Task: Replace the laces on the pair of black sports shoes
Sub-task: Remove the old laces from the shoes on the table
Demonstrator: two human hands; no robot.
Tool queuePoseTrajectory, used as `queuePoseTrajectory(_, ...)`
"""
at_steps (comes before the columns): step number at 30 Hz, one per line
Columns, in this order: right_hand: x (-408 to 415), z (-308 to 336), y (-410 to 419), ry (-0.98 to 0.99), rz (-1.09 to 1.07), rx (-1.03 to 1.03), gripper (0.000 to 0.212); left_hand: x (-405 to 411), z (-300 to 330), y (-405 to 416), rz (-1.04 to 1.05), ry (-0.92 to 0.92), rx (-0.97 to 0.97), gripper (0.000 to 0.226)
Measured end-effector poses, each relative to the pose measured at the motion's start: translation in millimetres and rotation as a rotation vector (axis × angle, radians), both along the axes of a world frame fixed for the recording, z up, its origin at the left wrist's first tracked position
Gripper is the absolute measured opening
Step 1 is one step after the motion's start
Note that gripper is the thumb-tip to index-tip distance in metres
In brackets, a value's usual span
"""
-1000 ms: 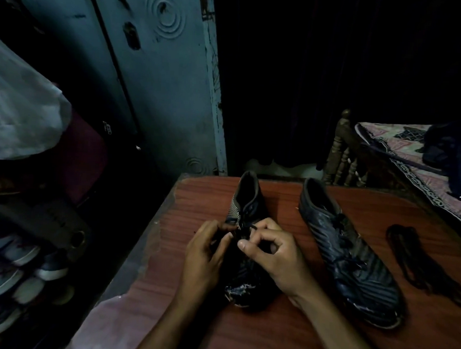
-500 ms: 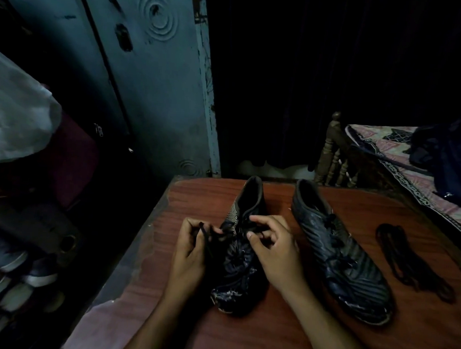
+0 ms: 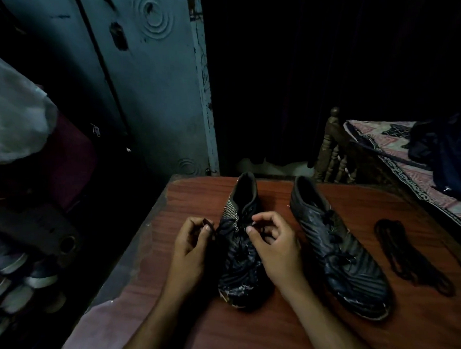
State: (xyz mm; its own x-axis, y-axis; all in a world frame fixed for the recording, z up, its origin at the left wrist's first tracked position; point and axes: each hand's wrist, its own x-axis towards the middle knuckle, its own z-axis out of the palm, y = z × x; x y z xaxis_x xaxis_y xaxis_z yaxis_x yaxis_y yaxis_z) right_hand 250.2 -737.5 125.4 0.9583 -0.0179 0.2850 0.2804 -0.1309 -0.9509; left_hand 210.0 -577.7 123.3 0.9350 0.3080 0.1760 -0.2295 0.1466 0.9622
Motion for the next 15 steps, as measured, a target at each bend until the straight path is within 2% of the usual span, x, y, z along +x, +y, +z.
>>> queuePoseTrajectory(2, 0, 2, -3, -0.090, -0.044, -0.079, 0.015, 0, -1, 0, -0.025, -0.035, 0.109, 0.010)
queuePoseTrajectory(4, -1, 6, -7, -0.267, -0.109, -0.233, 0.008, 1, -1, 1, -0.036, -0.065, 0.285, 0.003)
queuePoseTrajectory(7, -7, 16, -7, -0.494, -0.225, -0.436, 0.028, -2, -1, 3, -0.045, -0.145, 0.467, 0.010)
queuePoseTrajectory(9, -9, 23, -4, -0.551, -0.206, -0.491, 0.035, -6, 5, 3, -0.092, -0.193, 0.465, 0.011)
queuePoseTrajectory(10, -9, 26, -1, -0.480, -0.155, -0.509, 0.039, -7, 8, 4, -0.130, -0.199, 0.439, 0.011)
queuePoseTrajectory(13, -7, 37, 2, 0.028, 0.110, -0.534, 0.046, -7, 8, 5, -0.213, -0.196, 0.407, 0.011)
queuePoseTrajectory(15, -4, 41, 1, 0.202, 0.154, -0.504, 0.045, -7, 4, 5, -0.258, -0.176, 0.399, 0.012)
